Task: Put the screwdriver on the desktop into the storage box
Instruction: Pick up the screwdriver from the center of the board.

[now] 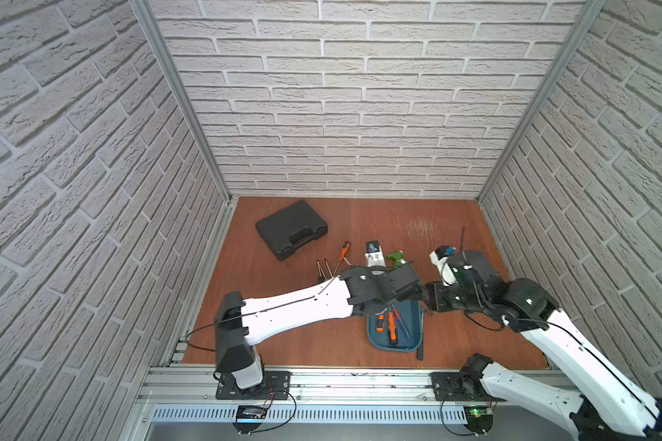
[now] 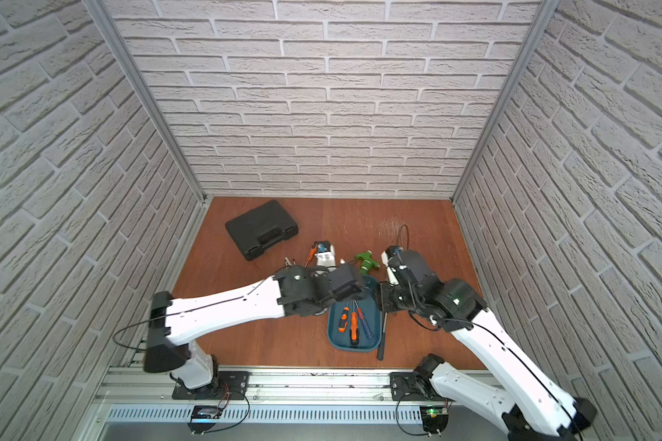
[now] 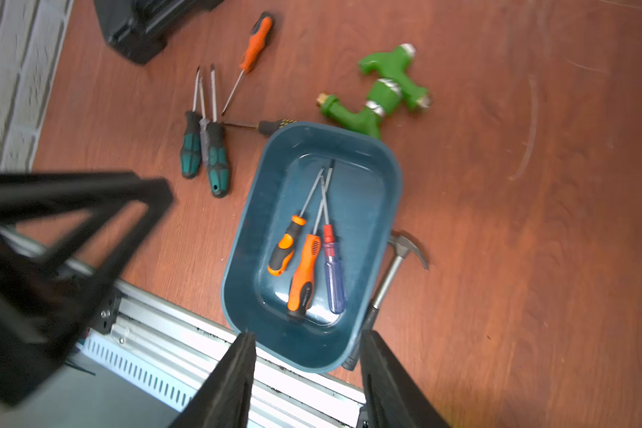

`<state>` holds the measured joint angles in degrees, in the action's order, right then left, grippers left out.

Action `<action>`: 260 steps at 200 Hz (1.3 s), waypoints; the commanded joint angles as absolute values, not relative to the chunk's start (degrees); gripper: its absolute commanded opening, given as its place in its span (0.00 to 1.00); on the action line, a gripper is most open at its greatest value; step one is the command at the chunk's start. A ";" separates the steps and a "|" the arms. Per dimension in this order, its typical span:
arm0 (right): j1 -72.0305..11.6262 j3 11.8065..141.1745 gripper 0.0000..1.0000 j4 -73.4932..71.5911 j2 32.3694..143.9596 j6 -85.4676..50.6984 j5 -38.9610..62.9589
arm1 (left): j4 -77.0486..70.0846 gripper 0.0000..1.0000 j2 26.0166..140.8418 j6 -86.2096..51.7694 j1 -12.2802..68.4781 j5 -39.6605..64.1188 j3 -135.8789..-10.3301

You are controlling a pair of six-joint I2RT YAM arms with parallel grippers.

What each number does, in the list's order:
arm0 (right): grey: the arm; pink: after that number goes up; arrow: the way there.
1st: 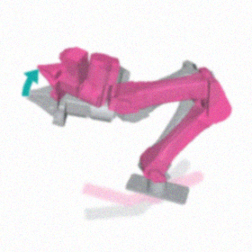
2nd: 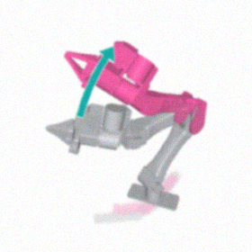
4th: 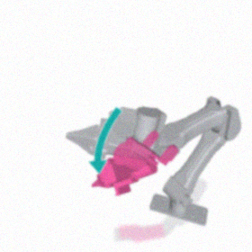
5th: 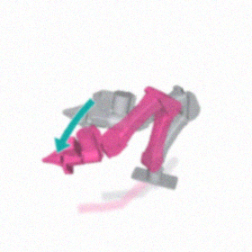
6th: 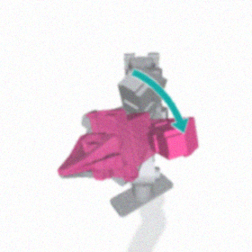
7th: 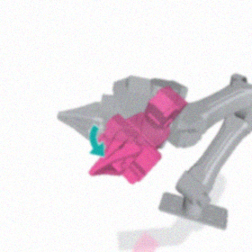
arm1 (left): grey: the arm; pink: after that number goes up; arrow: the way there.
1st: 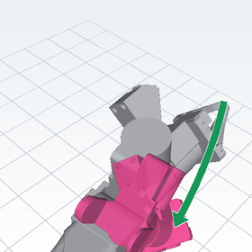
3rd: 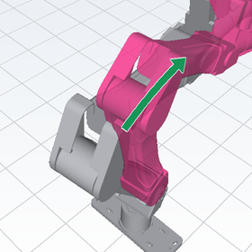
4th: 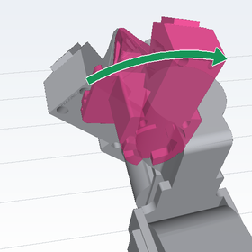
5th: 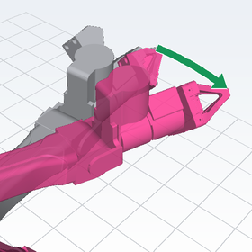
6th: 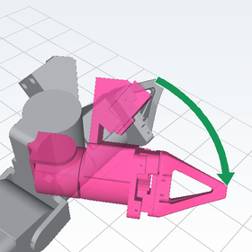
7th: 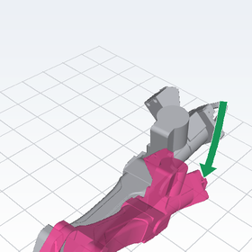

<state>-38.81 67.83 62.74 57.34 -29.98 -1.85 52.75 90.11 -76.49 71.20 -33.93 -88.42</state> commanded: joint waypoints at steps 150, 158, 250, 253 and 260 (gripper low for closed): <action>-52.88 93.73 0.55 40.41 117.42 -33.42 -10.58 | 37.51 0.41 34.09 -61.79 48.85 -24.37 -33.93; -52.84 93.95 0.54 40.60 117.64 -33.10 -11.49 | 36.57 0.41 34.02 -60.89 48.82 -24.13 -33.72; -51.59 86.13 0.39 36.30 116.94 -34.55 -11.43 | 31.84 0.42 40.34 -59.56 47.29 -23.37 -31.64; -51.59 85.99 0.38 36.09 116.98 -34.71 -11.61 | 32.02 0.42 40.54 -59.23 47.14 -23.49 -31.60; -51.59 85.55 0.37 35.83 116.94 -35.14 -11.79 | 32.40 0.41 40.78 -58.98 46.59 -23.91 -31.42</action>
<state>-51.72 86.65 38.06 117.97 -33.89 -10.52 34.50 39.42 -61.14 48.16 -23.22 -32.14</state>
